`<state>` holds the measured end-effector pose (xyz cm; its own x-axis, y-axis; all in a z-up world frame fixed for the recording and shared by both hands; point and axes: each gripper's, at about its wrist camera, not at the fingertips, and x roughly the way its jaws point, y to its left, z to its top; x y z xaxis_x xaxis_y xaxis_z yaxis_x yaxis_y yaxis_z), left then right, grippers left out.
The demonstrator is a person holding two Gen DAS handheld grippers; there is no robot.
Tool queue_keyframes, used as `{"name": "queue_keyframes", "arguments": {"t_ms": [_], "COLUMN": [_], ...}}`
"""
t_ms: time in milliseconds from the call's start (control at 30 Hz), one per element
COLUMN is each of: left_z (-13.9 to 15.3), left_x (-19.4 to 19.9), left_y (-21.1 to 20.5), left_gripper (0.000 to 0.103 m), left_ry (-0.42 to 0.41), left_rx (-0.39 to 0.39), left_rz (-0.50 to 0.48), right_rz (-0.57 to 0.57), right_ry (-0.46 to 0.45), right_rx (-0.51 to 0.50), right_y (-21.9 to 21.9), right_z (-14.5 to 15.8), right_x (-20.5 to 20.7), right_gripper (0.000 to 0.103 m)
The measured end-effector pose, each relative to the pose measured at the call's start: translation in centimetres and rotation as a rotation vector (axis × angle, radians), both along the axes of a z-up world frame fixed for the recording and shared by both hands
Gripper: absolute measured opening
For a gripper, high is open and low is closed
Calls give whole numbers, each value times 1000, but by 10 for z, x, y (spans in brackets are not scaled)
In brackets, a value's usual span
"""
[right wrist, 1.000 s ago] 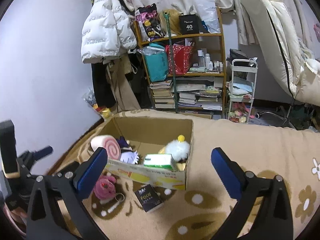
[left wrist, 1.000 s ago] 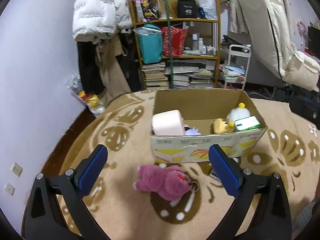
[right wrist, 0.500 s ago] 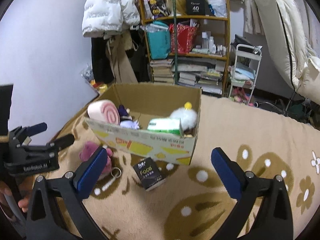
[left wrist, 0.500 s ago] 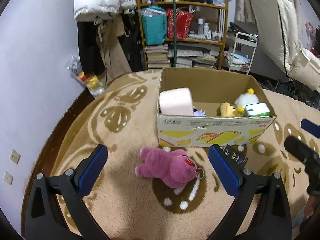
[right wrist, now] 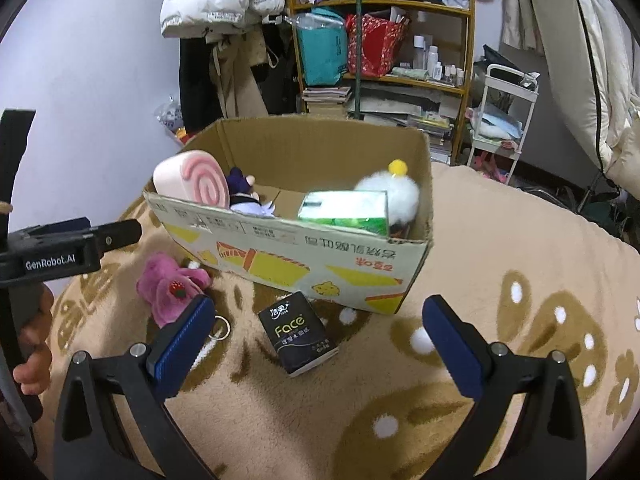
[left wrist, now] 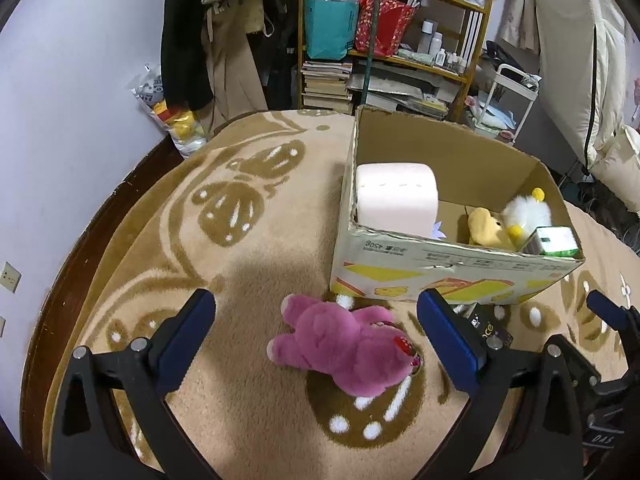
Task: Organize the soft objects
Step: 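Withdraw both open tools from the box toward the pink bear and black tissue pack, then lower the left tool onto the pink plush bear while the right tool approaches the black Face pack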
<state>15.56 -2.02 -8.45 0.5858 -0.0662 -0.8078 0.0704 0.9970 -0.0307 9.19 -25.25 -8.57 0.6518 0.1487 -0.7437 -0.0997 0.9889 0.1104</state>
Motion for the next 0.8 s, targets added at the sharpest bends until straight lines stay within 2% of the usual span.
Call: {"name": "queue_keyframes", "arguments": {"t_ms": [333,800], "left_z": [-23,-55], "left_x": [17,24], "left_y": [-4,-21], "left_gripper": [100,100], "left_ry": [101,192], "left_rx": [-43,-25], "left_rz": [-26,-76], "right_rz": [15,57], "right_ry": [42,124], "right_rx": [-10,-51], "right_y": [7,21], "right_z": [-22,-59], "right_x": [11,23], "right_gripper": [103,103]}}
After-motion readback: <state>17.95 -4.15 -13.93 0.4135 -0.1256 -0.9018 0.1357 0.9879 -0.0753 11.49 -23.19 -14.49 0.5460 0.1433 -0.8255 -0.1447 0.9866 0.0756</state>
